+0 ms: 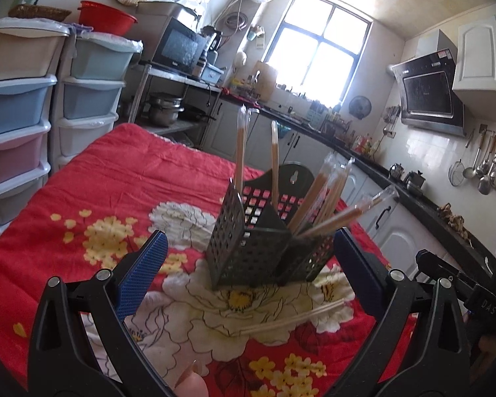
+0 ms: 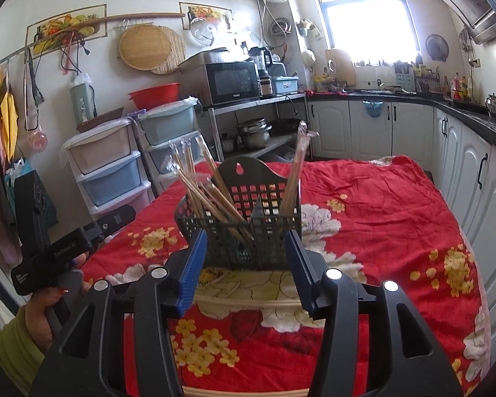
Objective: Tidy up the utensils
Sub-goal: 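Withdraw both open tools from the caddy toward the chopstick pile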
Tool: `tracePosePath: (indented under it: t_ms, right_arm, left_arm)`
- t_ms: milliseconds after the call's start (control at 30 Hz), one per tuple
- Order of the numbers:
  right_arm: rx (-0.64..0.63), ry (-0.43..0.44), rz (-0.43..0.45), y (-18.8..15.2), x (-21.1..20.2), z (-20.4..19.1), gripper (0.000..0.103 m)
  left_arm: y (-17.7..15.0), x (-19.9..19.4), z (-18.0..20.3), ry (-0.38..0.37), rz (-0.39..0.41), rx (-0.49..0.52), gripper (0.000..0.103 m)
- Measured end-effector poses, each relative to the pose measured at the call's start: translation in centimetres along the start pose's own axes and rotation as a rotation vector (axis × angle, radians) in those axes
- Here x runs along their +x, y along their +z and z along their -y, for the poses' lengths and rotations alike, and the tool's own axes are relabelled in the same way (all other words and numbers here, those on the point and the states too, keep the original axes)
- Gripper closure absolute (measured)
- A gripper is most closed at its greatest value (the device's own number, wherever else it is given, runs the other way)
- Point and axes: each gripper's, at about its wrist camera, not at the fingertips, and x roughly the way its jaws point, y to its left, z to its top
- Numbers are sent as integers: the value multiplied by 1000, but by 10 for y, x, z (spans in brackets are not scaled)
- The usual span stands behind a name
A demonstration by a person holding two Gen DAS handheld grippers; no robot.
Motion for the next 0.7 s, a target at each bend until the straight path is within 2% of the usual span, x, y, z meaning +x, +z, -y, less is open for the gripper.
tracePosePath:
  t_ms: [433,700]
  right_arm:
    - [19,-29,-74,-32,-1,9,54]
    - [23,-57,-125,-52,-1,18,54]
  left_arm:
    - [-23,14,-4,5,-104,8,11]
    - [-41,26,-3,-12,-195,9,11]
